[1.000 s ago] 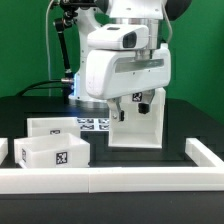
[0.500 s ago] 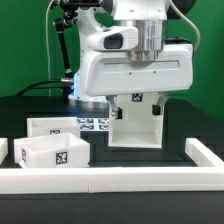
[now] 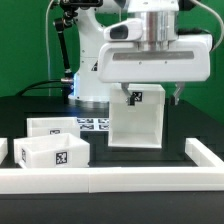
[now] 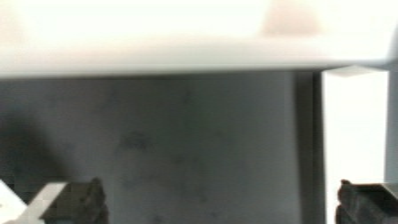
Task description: Assemble drawer
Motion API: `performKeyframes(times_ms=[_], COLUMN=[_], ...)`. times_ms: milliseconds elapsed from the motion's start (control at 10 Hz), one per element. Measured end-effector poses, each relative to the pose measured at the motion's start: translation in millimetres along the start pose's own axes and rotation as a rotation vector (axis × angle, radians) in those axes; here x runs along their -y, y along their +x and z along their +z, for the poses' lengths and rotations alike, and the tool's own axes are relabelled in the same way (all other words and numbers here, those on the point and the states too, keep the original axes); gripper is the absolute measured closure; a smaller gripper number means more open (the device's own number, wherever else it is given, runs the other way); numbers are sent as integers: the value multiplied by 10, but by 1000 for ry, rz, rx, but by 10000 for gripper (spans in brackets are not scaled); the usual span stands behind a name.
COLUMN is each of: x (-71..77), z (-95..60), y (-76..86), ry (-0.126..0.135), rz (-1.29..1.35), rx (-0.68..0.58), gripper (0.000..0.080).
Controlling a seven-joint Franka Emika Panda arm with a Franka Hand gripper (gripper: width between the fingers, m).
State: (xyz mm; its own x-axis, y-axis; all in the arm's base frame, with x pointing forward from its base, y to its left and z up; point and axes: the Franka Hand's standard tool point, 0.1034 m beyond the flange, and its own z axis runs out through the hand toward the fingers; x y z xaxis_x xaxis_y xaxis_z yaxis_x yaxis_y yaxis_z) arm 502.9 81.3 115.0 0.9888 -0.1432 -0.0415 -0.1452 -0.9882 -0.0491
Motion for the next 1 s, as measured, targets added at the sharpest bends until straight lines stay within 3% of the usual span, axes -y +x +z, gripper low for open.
performKeyframes(times_ms=[200,300,700,800,1000], x=[47,48,47,38,31], z=[-235,-273,-249,-238,-199], y=[-99,-100,-106,-158,-420], ry=[-2,-1,-2,-3,-1], rz=[-17,-18,-18,-11,-2], rx=[-13,-21,-17,-13,-18], gripper=[150,150,150,150,150])
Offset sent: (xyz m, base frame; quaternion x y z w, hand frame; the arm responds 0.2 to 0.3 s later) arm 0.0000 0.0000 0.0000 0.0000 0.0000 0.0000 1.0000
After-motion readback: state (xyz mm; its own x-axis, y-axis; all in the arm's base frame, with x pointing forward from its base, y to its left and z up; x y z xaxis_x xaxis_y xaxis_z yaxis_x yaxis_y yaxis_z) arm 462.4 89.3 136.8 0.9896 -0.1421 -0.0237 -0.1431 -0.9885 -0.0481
